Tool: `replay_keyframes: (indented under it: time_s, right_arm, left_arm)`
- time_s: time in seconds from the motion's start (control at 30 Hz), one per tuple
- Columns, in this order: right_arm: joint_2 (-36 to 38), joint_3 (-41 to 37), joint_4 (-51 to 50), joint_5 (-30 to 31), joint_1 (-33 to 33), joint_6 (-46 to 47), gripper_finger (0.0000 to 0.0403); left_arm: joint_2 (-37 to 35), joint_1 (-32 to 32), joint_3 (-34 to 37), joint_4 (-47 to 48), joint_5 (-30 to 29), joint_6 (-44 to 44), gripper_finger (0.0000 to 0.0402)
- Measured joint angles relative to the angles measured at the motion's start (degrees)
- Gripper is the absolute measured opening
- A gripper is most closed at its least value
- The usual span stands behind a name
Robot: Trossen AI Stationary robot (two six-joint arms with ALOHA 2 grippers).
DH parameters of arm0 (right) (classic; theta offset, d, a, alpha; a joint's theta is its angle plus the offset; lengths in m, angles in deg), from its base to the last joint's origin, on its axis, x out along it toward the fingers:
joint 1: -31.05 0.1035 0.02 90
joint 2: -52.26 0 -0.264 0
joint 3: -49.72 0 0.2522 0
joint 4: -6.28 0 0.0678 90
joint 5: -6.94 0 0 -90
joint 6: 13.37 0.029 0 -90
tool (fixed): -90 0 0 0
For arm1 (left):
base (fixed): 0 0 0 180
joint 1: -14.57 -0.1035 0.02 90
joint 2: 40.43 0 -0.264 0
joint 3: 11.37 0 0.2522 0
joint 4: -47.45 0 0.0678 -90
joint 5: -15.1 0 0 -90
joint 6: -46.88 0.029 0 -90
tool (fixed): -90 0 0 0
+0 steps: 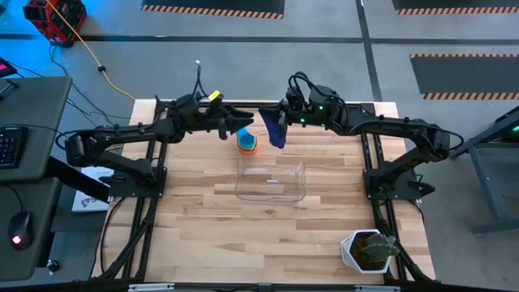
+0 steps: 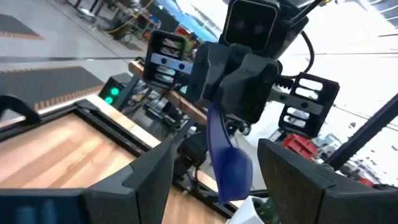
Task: Nest measuring cups in basket
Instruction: Stack the violet measuring cup on top of the light blue measuring cup
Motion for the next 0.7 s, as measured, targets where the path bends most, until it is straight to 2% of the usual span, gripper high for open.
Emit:
replay_keyframes:
  time_s: [0.2,0.7]
  right_arm:
    - [0.00,0.00,0.02,0.56,1.28,0.01,0.0000]
    - [0.31,-0.09,0.15,3.99,1.76,-0.54,0.0000]
  left_arm:
    - [0.11,1.17,0.00,0.06,0.06,0.45,0.0221]
    - [0.11,1.81,0.00,0.55,0.04,10.50,0.0221]
